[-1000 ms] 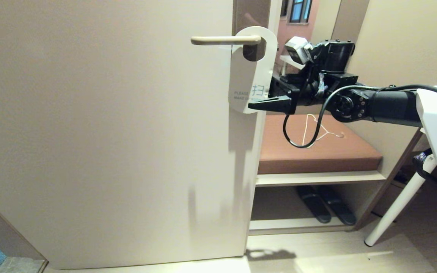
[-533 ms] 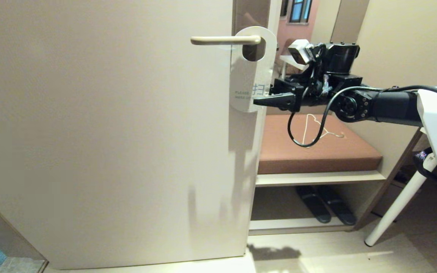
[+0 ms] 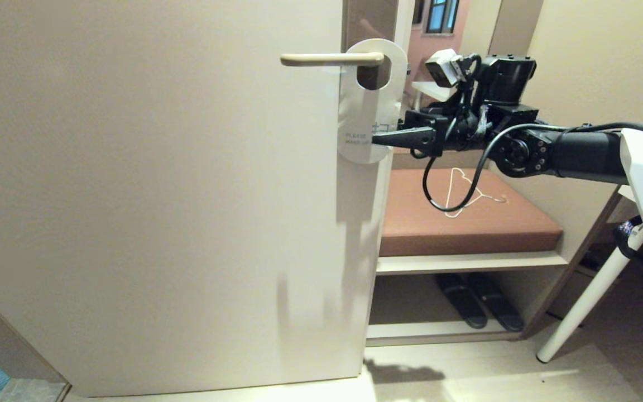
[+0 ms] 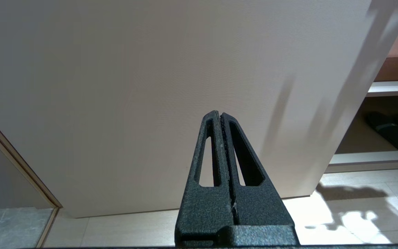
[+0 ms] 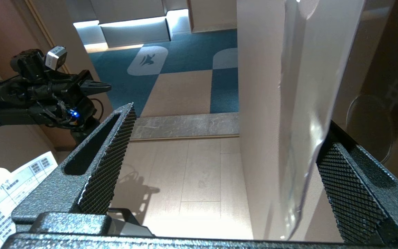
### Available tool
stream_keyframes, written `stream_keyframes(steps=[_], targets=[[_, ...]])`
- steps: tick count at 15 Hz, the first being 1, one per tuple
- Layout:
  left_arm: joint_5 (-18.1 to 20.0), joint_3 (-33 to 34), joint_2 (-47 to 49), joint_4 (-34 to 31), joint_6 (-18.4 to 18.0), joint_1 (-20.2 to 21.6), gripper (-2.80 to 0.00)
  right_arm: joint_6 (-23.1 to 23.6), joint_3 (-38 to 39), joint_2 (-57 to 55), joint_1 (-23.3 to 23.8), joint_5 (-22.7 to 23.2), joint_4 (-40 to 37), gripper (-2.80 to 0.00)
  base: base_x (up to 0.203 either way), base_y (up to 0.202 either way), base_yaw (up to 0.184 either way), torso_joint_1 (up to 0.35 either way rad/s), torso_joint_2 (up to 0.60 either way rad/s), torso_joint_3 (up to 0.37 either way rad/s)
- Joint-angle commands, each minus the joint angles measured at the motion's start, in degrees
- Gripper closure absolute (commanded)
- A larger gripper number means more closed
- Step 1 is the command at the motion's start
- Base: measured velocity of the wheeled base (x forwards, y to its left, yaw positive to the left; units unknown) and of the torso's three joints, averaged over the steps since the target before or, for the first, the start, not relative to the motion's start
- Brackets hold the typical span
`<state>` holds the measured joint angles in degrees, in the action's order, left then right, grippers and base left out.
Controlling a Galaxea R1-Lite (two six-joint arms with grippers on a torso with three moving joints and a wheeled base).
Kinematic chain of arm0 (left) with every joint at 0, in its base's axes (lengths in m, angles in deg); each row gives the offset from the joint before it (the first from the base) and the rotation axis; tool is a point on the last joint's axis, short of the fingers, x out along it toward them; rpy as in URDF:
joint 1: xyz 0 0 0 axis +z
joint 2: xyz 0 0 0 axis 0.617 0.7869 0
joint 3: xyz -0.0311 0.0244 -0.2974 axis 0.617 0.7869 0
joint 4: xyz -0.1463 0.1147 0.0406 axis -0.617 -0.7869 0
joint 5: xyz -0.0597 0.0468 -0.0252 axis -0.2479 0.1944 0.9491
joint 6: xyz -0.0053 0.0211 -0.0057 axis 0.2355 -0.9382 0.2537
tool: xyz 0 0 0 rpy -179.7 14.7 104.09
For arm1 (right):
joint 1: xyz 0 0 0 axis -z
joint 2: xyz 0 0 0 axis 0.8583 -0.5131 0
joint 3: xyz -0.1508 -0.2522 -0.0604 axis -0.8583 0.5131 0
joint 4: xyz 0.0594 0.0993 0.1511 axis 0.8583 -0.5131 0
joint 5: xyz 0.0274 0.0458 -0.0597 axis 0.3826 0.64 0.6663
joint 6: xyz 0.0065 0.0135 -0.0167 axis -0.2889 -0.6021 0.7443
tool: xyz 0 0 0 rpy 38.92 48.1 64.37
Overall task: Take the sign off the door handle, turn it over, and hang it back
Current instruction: Take down the sign
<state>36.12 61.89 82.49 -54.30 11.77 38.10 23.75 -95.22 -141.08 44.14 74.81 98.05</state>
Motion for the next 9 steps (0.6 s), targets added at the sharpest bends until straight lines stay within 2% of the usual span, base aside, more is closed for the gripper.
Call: stream_keyframes(steps=[1, 9], targets=[[0.1, 0.0, 0.0, 0.0, 0.0, 0.0, 0.0, -0.9, 0.0, 0.8, -0.1, 0.4, 0.3, -2.8, 0.0, 0.0, 0.0, 0.0, 0.0, 0.0], [0.1, 0.0, 0.0, 0.0, 0.0, 0.0, 0.0, -1.3, 0.0, 1.1, -0.5, 0.5, 4.0, -2.8, 0.0, 0.0, 0.0, 0.0, 0.0, 0.0]])
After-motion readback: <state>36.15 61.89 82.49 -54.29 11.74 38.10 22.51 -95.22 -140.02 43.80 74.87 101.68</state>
